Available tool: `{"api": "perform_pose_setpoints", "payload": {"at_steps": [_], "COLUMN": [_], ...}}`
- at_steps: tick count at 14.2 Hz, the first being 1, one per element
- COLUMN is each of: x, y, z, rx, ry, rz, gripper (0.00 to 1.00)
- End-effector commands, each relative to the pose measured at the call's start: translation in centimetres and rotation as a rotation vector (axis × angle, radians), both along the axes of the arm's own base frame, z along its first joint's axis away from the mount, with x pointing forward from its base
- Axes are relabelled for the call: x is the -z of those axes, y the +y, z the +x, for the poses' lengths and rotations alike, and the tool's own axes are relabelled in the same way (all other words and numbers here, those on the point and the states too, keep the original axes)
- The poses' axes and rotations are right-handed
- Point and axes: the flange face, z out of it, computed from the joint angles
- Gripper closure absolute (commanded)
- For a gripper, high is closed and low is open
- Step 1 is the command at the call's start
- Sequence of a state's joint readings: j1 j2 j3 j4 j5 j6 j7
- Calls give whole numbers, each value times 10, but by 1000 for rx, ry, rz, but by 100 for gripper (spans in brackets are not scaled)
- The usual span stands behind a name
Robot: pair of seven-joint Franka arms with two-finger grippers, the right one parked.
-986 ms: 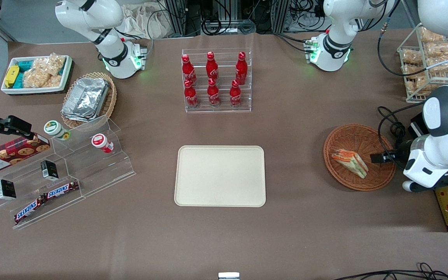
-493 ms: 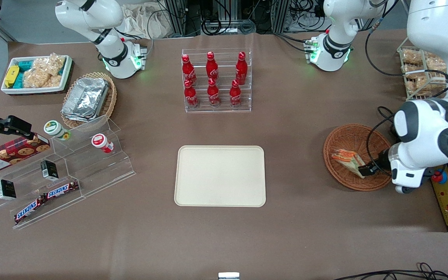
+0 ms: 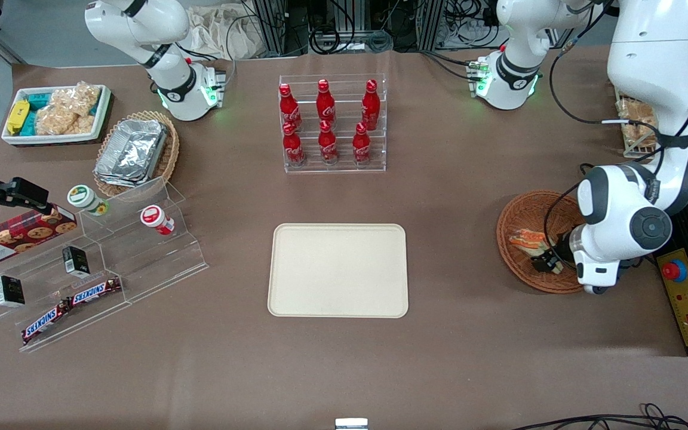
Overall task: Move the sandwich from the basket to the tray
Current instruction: 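Close the left gripper on the sandwich's wrapped edge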
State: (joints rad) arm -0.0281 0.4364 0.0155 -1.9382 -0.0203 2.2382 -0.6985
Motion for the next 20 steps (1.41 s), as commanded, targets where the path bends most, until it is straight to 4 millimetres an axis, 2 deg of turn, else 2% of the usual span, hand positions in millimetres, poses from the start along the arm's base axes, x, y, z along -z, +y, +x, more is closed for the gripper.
{"api": "perform_pose_setpoints", "payload": {"at_steps": [1, 2, 3, 4, 5, 7, 8, 10, 11, 14, 15, 17, 18, 19, 20], "x": [12, 16, 16, 14, 11, 2, -7, -47, -75, -163, -188, -235, -255, -262, -262], "y": [-2, -2, -2, -2, -2, -7, -11, -13, -14, -32, -35, -56, -64, -77, -98], "z": [-12, -15, -16, -16, -16, -15, -15, -7, 0, 19, 22, 29, 32, 34, 33], "rx": [-16, -22, -27, -28, -27, -13, -3, 27, 30, 96, 124, 202, 230, 264, 308], "ry": [-15, -15, -12, -15, -14, -14, -3, 21, 28, 30, 21, -17, -43, -65, -80], "rz": [14, 16, 17, 17, 17, 16, 18, 33, 33, 19, 14, -7, -21, -32, -45], "gripper": [2, 6, 17, 35, 58, 93, 100, 100, 100, 100, 100, 100, 100, 100, 100]}}
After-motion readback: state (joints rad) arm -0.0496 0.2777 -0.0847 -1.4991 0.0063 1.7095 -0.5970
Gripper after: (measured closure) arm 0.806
